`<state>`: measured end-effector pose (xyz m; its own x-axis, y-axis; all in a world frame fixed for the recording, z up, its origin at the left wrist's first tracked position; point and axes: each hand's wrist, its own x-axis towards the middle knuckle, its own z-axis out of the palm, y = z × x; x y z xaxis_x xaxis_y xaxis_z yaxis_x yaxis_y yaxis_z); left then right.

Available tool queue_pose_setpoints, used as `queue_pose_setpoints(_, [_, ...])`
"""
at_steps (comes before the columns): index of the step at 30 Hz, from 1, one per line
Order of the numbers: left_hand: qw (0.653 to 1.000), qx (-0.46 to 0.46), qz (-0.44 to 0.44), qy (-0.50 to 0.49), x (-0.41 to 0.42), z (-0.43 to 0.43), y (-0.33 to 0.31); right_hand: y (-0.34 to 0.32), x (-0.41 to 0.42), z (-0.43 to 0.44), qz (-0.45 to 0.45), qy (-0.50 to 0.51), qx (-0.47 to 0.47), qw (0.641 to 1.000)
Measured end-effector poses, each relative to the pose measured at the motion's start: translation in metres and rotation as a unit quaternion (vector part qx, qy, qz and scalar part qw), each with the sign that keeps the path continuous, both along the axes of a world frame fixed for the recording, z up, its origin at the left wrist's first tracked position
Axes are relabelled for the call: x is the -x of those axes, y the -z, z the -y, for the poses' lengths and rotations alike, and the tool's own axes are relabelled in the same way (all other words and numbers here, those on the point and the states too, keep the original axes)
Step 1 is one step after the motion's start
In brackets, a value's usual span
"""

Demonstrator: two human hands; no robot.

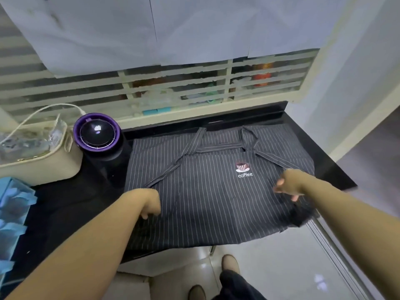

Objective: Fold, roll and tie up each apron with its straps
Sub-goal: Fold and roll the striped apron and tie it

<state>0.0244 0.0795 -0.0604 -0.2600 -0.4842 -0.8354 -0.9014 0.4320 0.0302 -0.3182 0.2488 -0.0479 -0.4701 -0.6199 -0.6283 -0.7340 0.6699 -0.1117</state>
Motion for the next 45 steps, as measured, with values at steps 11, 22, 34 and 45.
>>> queue_pose_setpoints(11, [0.892, 0.272, -0.320, -0.167, 0.076, 0.048, 0.046, 0.022, 0.028, 0.092, 0.075, 0.114, 0.267, 0.954])
queue_pose_setpoints(22, [0.902, -0.016, -0.336, -0.272, 0.123, 0.113, 0.064, 0.079, 0.074, 0.181, 0.314, 0.355, 0.256, 0.843])
queue_pose_setpoints(34, [0.690, 0.029, -0.576, -0.437, 0.117, 0.167, -0.004, -0.003, 0.113, 0.240, 0.371, 0.298, 0.471, 0.743])
queue_pose_setpoints(45, [0.912, 0.289, -0.210, -0.200, 0.148, 0.162, 0.053, 0.041, 0.112, 0.245, 0.436, 0.290, 0.242, 0.816])
